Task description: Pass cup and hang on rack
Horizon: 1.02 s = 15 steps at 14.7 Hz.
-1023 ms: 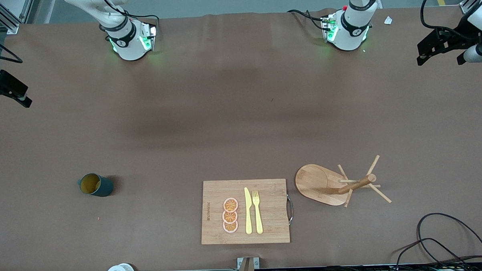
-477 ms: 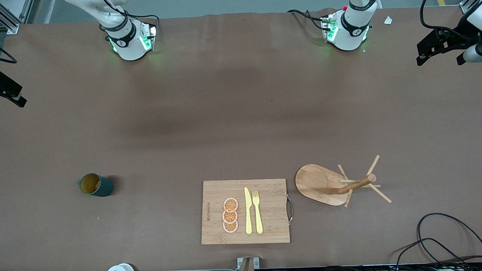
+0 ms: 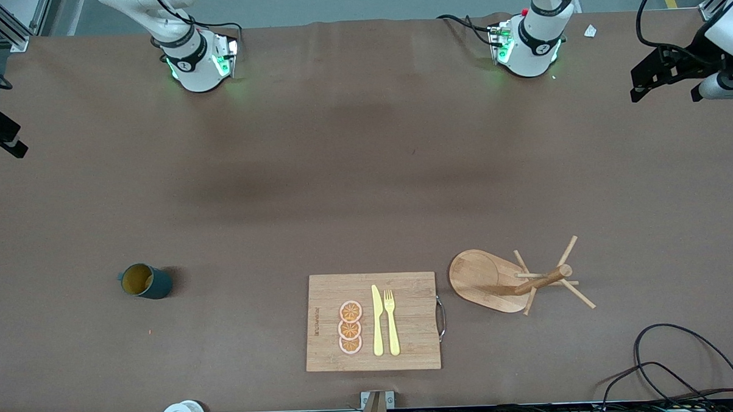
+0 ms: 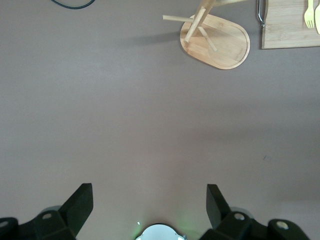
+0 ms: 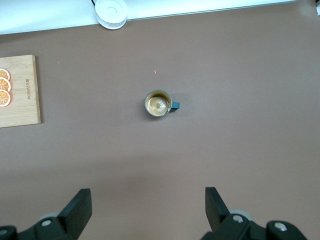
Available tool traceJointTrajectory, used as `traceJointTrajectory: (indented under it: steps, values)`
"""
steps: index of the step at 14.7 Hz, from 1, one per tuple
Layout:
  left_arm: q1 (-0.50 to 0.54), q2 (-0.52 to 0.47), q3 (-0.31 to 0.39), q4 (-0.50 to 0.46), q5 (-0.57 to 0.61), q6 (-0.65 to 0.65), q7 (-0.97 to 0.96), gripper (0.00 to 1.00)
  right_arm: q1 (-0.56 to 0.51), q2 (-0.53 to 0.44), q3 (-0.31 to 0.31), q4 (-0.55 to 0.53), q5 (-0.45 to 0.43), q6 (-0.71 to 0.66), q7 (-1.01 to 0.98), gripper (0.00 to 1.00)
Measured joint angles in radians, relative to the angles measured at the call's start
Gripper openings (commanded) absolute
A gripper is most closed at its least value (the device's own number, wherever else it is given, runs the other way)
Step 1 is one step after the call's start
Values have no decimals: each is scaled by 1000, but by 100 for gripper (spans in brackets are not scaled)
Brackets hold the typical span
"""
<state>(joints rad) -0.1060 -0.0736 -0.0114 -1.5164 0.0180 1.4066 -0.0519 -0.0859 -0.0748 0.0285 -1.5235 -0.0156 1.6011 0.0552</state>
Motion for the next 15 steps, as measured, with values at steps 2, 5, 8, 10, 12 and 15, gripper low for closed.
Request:
traceJointTrajectory:
  steps: [2,5,8,10,12,15]
  values:
    - [-1,3,-1,0,0,0,0,100,-2,0,0,-1,0,0,0,100]
    - [-1,3,-1,0,0,0,0,100,-2,0,-1,-3,0,0,0,100]
    - [0,3,-1,0,0,0,0,100,-3,0,-1,-4,0,1,0,100]
    - [0,3,-1,0,0,0,0,100,-6,9,-1,-13,0,0,0,100]
    - [-1,4,-1,0,0,0,0,100,-7,60,1,-35,0,2,-1,100]
    - [0,4,-1,1,0,0,0,100,-2,246,8,-54,1,96,-1,100]
